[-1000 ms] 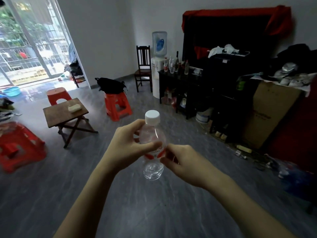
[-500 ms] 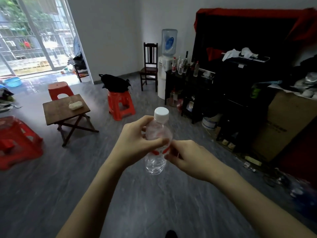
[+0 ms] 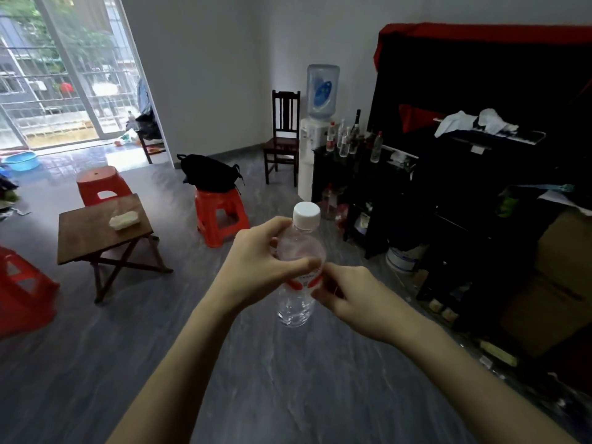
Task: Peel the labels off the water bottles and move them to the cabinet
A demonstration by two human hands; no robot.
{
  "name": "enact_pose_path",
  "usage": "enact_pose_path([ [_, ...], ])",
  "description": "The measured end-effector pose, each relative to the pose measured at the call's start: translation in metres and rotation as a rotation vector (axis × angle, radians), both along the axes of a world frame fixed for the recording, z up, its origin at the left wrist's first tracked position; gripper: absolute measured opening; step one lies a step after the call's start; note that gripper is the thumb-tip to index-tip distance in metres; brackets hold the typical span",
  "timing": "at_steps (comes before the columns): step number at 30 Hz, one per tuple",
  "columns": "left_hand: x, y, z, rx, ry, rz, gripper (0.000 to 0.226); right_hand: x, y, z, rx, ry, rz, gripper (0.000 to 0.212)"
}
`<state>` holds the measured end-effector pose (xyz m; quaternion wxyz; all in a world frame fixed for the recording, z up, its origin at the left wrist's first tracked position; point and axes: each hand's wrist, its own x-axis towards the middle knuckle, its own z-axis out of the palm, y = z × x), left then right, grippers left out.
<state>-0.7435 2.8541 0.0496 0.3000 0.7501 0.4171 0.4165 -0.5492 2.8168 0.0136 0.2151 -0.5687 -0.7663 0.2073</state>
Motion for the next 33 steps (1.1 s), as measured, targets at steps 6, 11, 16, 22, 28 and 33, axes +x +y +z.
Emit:
enact_pose_path([
  [6,0.021,0.079,0.000,-0.016,-0.025,-0.001,0.042,0.022,0.081,-0.001,-0.014,-0.027,0.015,0.021],
  [11,0.039,0.160,-0.009,-0.036,0.004,-0.010,0.050,0.039,0.156,-0.011,0.015,-0.121,0.017,0.019],
  [16,0.052,0.259,-0.009,-0.029,0.005,-0.038,0.043,0.048,0.252,-0.010,-0.005,-0.076,-0.006,0.025],
  [22,0.065,0.382,0.003,-0.004,0.028,-0.104,0.044,0.062,0.366,0.002,0.025,-0.121,-0.077,0.018],
  [28,0.082,0.477,0.009,0.012,0.003,-0.154,0.045,0.083,0.445,0.008,0.052,-0.040,-0.150,0.024],
  [33,0.101,0.546,0.003,-0.008,0.003,-0.176,0.042,0.101,0.511,-0.002,0.057,0.017,-0.180,0.045],
])
